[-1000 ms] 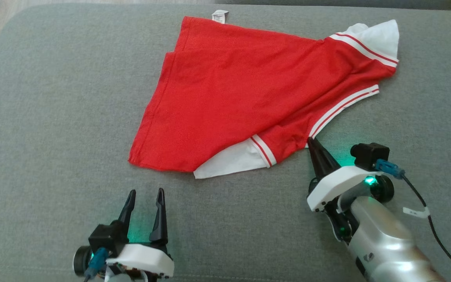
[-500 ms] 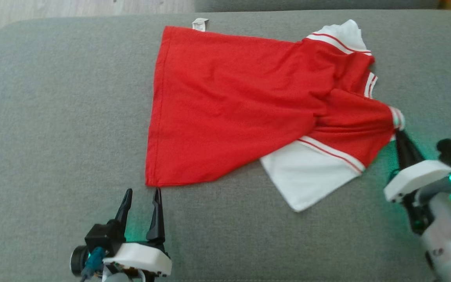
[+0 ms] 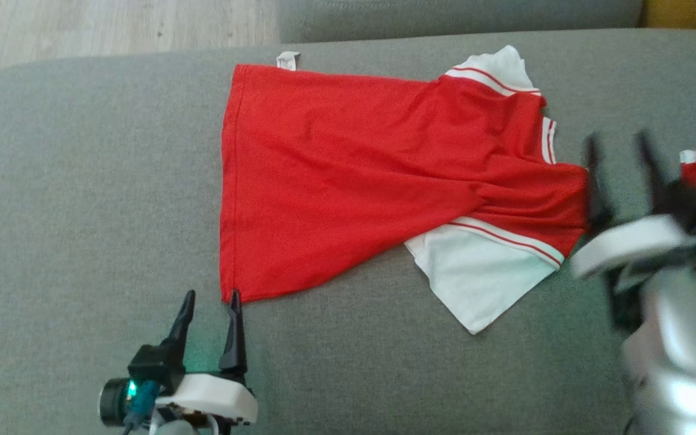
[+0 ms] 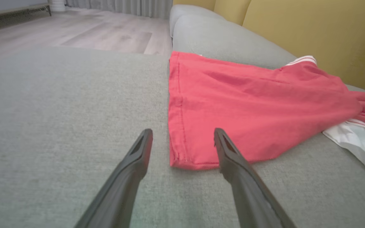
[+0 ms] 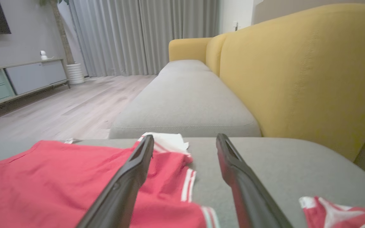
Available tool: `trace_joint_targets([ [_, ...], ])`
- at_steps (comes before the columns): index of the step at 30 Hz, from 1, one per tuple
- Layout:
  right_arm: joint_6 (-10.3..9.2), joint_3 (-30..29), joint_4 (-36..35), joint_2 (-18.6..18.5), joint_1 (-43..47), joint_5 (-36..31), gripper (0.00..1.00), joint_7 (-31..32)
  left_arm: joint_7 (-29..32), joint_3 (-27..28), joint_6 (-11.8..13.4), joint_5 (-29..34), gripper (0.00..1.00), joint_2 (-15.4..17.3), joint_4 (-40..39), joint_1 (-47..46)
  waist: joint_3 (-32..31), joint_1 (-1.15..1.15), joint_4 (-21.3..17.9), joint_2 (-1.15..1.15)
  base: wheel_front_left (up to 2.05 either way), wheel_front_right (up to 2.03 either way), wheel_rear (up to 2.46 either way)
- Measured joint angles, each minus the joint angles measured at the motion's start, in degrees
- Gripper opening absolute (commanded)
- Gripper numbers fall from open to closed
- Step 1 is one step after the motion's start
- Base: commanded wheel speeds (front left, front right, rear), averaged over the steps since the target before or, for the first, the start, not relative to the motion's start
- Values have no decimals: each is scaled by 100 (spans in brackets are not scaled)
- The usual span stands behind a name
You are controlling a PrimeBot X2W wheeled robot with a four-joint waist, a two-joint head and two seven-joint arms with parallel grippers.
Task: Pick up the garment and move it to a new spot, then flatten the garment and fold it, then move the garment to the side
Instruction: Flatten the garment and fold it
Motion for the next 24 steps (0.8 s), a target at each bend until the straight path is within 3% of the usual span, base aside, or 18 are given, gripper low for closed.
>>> trace_joint_targets([
  [4,0,193,-371,403,817,-212,100,0,-1,188,68,220,100,1,-4,17,-183,0,-36,0,0,0,0],
  [11,0,449,-408,539,1732,-185,100,0,-1,404,138,541,100,-1,-73,396,-541,0,-120,0,0,0,0],
  [19,0,715,-437,575,1966,213,100,0,-1,501,140,642,100,3,-298,661,-683,-1,-206,0,0,0,0],
  [24,0,1329,47,578,1963,521,100,0,-1,467,135,641,100,3,-313,662,-631,-1,-130,0,0,0,0],
])
